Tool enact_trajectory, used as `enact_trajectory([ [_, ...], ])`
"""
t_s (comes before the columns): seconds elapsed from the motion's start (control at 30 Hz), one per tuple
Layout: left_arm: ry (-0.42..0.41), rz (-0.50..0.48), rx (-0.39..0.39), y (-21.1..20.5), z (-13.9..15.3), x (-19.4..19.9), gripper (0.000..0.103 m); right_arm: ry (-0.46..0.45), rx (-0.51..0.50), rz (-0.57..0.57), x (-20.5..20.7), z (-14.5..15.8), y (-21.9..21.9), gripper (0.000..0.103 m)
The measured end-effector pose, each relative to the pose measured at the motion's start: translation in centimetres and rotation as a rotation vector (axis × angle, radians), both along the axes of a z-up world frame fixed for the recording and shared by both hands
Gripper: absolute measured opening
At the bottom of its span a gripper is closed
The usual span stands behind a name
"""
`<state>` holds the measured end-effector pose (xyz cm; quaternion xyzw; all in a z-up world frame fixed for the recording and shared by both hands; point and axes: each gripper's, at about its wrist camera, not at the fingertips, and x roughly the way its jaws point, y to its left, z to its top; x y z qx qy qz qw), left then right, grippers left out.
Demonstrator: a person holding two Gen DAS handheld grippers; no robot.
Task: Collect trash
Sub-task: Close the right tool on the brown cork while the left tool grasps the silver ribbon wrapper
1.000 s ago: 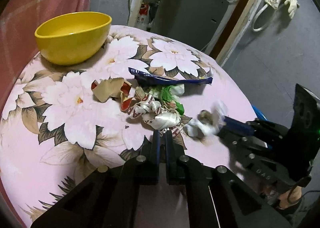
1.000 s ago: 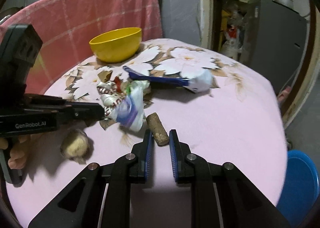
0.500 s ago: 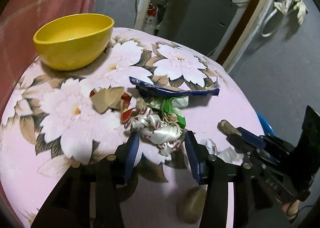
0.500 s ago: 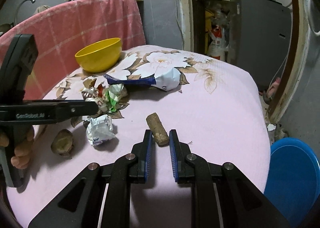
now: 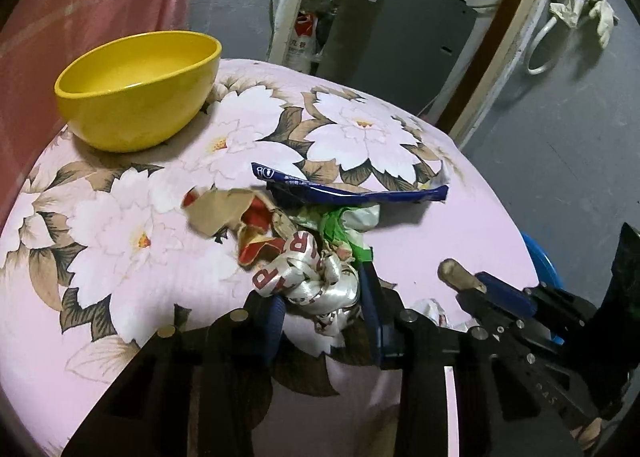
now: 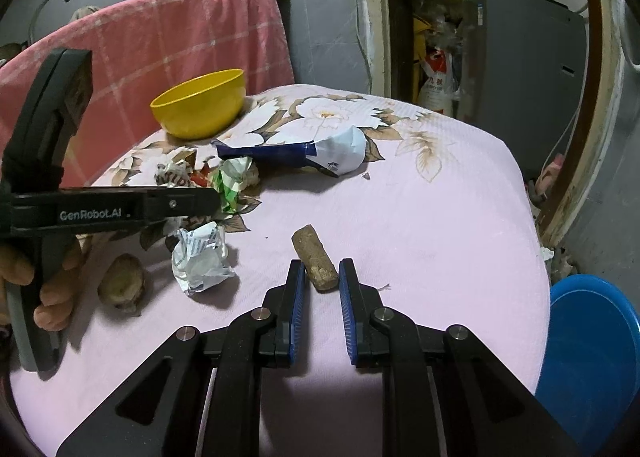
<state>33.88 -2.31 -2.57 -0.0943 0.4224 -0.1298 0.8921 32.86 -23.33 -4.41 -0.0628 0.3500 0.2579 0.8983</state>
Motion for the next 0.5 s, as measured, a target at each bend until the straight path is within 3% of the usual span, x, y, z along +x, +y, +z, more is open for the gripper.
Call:
enact_trajectory([
  [0.2, -0.063, 0.002, 0.008, -0.5, 1.0, -2.4, 0.029, -0.003, 0.072, -0.023, -0.1, 0.1, -0.8, 0.015],
  [0.5, -0.199, 0.000, 0.049, -2.7, 3.4, -5.5, 0.029, -0.114, 0.127, -0.073, -1.5, 1.6, -1.9, 0.012],
])
